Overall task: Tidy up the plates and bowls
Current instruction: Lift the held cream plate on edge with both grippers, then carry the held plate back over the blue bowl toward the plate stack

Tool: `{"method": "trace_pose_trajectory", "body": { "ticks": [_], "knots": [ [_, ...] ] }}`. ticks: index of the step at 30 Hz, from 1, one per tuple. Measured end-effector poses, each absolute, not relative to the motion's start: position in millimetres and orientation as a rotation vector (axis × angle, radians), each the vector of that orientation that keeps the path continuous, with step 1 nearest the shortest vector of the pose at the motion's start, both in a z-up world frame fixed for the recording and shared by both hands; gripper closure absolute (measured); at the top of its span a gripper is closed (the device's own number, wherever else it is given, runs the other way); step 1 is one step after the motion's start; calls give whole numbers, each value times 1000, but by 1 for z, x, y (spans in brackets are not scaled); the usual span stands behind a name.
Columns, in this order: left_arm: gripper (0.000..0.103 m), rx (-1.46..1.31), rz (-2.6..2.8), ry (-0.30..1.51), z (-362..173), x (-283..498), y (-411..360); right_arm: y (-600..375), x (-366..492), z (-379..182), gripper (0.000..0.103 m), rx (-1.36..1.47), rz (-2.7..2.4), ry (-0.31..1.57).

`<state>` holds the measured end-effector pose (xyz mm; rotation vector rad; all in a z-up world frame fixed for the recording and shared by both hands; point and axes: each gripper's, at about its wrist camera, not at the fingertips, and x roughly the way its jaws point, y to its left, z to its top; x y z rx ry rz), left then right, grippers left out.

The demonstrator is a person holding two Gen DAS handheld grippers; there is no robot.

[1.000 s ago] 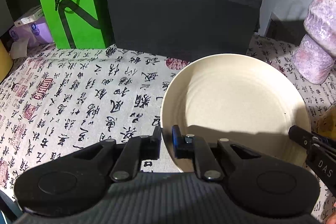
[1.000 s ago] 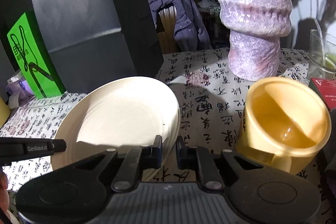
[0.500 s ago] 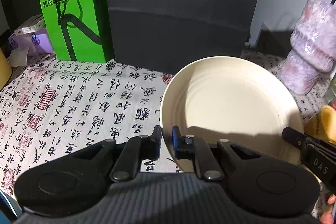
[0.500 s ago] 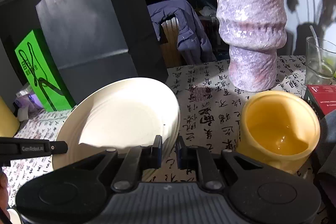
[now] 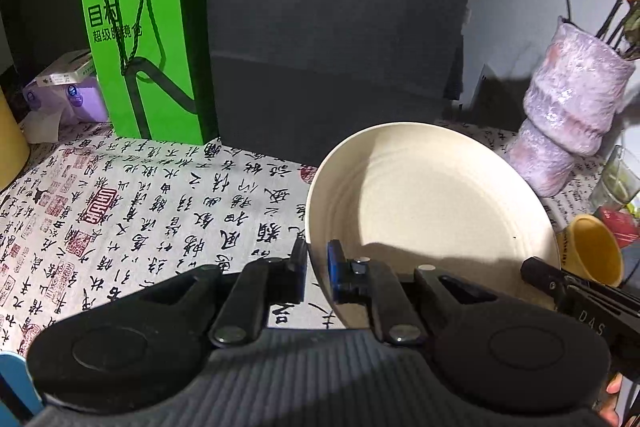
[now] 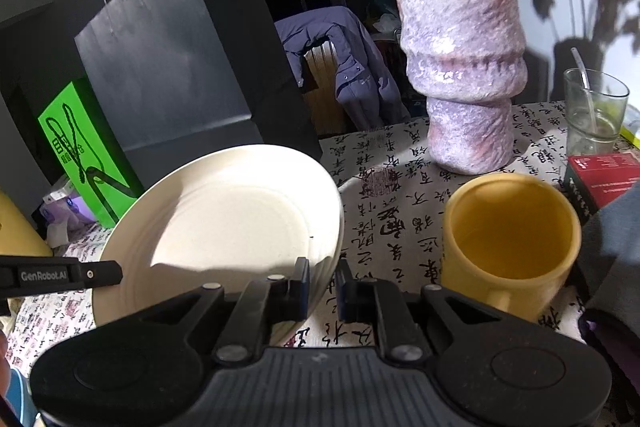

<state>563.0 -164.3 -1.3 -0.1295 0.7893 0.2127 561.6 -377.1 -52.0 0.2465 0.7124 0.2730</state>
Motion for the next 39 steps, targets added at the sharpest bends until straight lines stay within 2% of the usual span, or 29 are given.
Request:
{"method": "trace_pose_trajectory", "body": {
  "ticks": [39],
  "knots": [
    [92, -195, 112, 715, 48, 425, -156, -381, 415, 11, 90, 237, 228, 613]
  ]
}}
